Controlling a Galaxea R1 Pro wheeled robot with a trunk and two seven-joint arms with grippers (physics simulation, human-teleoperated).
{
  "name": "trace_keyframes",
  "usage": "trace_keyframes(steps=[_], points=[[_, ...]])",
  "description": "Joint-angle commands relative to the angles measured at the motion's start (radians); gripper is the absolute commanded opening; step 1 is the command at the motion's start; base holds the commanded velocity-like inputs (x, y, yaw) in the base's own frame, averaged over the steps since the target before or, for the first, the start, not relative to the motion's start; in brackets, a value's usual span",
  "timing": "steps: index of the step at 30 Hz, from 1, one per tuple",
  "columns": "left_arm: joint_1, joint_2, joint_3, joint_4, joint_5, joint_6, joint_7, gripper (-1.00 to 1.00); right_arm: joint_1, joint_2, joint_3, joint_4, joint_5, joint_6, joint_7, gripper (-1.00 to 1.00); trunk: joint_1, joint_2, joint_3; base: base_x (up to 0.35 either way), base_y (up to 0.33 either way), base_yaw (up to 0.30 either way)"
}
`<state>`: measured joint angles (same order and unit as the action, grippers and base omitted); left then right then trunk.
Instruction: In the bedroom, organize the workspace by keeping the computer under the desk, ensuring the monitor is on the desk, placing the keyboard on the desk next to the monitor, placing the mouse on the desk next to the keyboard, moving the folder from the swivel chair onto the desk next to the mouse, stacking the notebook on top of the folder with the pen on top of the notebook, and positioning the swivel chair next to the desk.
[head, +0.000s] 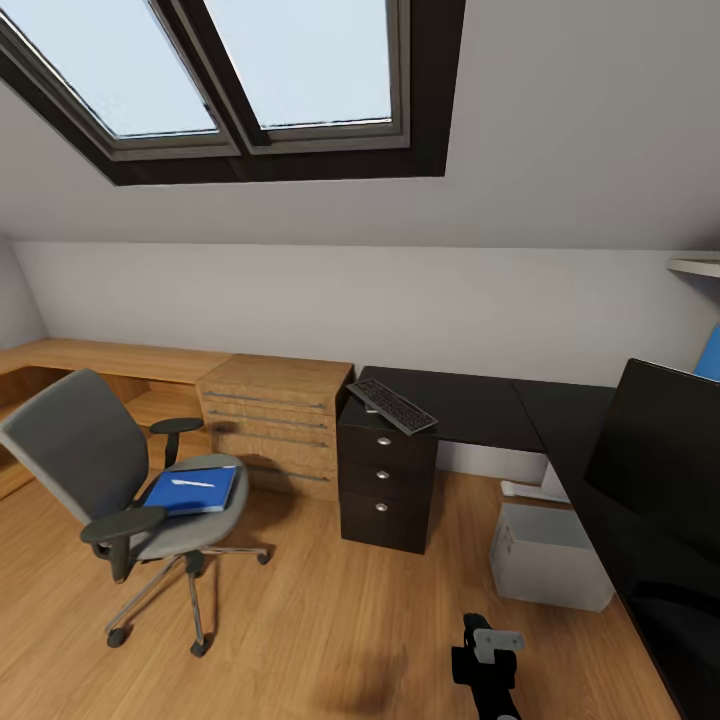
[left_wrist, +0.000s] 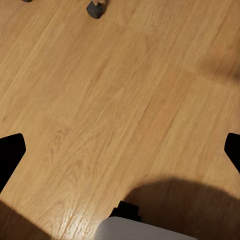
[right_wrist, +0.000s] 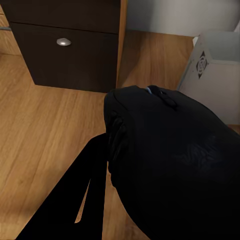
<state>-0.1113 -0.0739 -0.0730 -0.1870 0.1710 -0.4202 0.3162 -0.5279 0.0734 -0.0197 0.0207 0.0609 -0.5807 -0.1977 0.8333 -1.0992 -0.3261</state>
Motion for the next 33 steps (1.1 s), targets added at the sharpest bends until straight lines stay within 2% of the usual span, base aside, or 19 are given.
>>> trace_keyframes(steps=[1, 8, 18, 27, 33], points=[[-0.001, 0.000, -0.008, 0.001, 0.008, -0.003, 0.004, 1.00, -0.001, 0.000, -0.002, 0.002, 0.005, -0.004, -0.002, -1.00, 0.000, -0.001, -0.001, 0.007, 0.000, 0.000], [-0.001, 0.001, -0.008, 0.001, 0.008, -0.005, 0.005, 1.00, -0.001, 0.000, -0.002, 0.002, 0.004, -0.004, -0.002, -1.00, 0.000, -0.001, -0.001, 0.273, 0.000, -0.051], [-0.001, 0.002, -0.007, 0.001, 0.010, -0.003, 0.006, 1.00, 0.000, 0.000, -0.002, 0.002, 0.005, -0.004, -0.002, -1.00, 0.000, -0.001, -0.001, 0.296, 0.115, -0.240], [-0.001, 0.003, -0.007, 0.001, 0.010, -0.003, 0.006, 1.00, 0.000, 0.000, -0.002, 0.002, 0.005, -0.004, -0.002, -1.00, 0.000, -0.001, -0.001, 0.059, 0.040, -0.264], [-0.001, 0.003, -0.007, 0.001, 0.010, -0.004, 0.006, 1.00, 0.000, 0.002, -0.002, 0.002, 0.004, -0.004, -0.002, -1.00, 0.000, -0.001, -0.001, 0.065, 0.022, -0.081]])
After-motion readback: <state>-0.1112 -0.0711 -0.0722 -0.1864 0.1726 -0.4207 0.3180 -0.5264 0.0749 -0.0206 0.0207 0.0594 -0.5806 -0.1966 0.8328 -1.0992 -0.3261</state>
